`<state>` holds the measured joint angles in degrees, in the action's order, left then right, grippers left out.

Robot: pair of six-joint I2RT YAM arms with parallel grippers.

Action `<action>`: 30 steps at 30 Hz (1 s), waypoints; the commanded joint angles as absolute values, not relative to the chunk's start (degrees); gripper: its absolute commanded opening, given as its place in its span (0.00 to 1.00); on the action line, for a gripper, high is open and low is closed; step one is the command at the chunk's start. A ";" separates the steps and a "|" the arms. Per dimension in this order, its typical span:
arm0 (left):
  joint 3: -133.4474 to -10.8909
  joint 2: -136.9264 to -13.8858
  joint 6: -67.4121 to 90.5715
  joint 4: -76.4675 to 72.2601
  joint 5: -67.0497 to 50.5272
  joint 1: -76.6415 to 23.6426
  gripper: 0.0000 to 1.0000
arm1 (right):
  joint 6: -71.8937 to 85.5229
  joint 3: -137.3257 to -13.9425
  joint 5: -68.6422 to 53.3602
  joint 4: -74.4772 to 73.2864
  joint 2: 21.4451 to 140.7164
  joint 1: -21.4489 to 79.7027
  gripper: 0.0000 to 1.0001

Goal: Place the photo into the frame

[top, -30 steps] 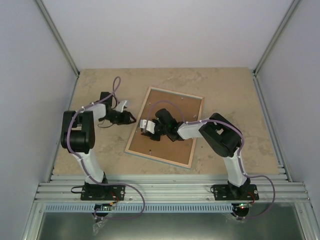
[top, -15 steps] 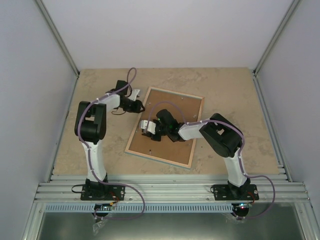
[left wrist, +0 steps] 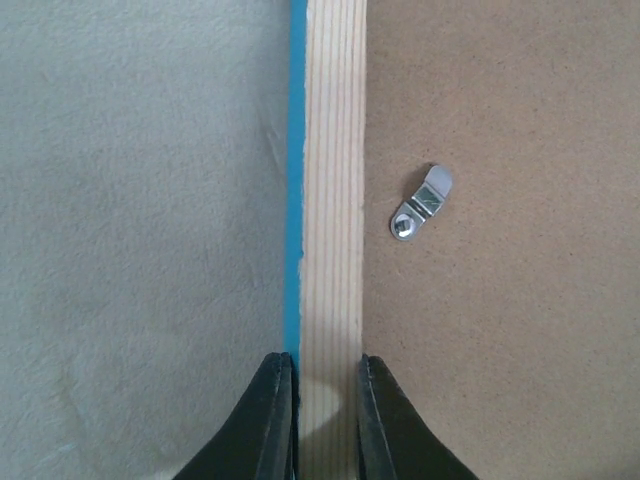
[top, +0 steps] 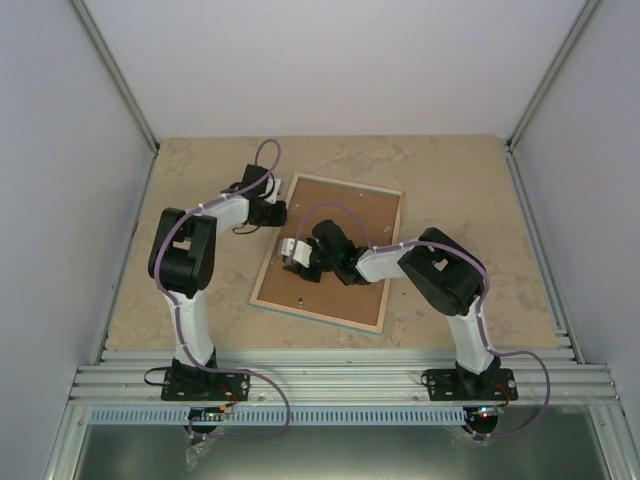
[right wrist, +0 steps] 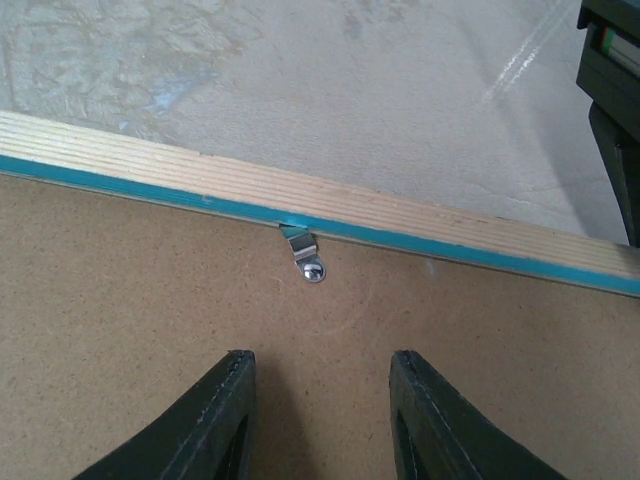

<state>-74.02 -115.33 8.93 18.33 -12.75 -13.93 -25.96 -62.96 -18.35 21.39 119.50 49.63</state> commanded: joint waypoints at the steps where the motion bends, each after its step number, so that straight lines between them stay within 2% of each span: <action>1: -70.30 -118.03 15.01 21.16 -8.23 -12.66 0.00 | -24.09 -63.49 -16.98 18.45 123.39 50.75 0.39; 6: -68.34 -118.63 15.79 20.24 -8.98 -12.66 0.00 | -23.54 -64.26 -19.71 19.17 124.02 51.81 0.43; 15: -67.95 -118.22 16.00 19.89 -8.87 -12.66 0.00 | -21.11 -68.48 -18.68 18.75 128.32 52.60 0.41; 20: -68.19 -118.47 16.08 19.92 -8.73 -12.66 0.00 | -18.70 -69.65 -13.42 18.63 131.45 53.24 0.32; 25: -67.51 -117.50 15.85 19.53 -8.50 -12.66 0.00 | -18.37 -67.70 -10.08 18.23 131.86 53.18 0.18; 30: -66.91 -117.16 15.57 19.10 -9.50 -12.74 0.00 | -16.19 -67.23 -8.01 16.91 131.79 51.90 0.13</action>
